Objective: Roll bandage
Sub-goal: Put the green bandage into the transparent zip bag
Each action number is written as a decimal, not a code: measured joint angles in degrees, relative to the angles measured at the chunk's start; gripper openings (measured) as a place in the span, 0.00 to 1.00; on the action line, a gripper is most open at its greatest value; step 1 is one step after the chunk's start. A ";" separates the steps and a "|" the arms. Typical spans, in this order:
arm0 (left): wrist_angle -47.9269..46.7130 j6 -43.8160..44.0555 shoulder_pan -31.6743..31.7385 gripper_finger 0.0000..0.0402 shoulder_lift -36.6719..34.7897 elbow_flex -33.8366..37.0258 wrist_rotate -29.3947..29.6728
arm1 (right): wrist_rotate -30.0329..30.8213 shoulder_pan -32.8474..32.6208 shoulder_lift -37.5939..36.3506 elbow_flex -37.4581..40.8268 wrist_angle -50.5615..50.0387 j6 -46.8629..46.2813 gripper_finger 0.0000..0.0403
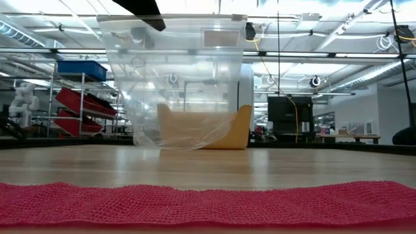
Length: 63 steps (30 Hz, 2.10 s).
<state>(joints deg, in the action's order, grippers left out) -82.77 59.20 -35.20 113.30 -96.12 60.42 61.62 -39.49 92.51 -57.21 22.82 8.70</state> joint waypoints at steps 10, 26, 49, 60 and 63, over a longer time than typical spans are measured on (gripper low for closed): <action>1.51 0.03 -0.02 0.01 0.00 0.00 -1.70 | -2.82 4.06 0.23 0.00 3.75 0.07 0.12; 2.99 0.26 0.01 0.01 0.00 -0.02 -3.66 | -8.01 8.40 2.54 -0.04 7.72 1.01 0.12; 2.89 0.00 1.16 0.01 0.02 -0.04 -5.11 | -11.01 10.04 4.02 -0.07 7.42 -0.33 0.12; 2.78 -2.15 1.16 0.01 0.03 -2.57 -5.27 | -11.00 11.37 4.02 -0.07 5.01 -1.83 0.12; 2.78 -2.80 1.14 0.01 0.02 -2.99 -5.27 | -11.01 11.39 4.02 -0.07 4.51 -1.72 0.12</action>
<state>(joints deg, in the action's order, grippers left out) -79.99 56.40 -34.06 113.32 -99.11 55.16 50.61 -28.10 96.53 -57.28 27.34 6.98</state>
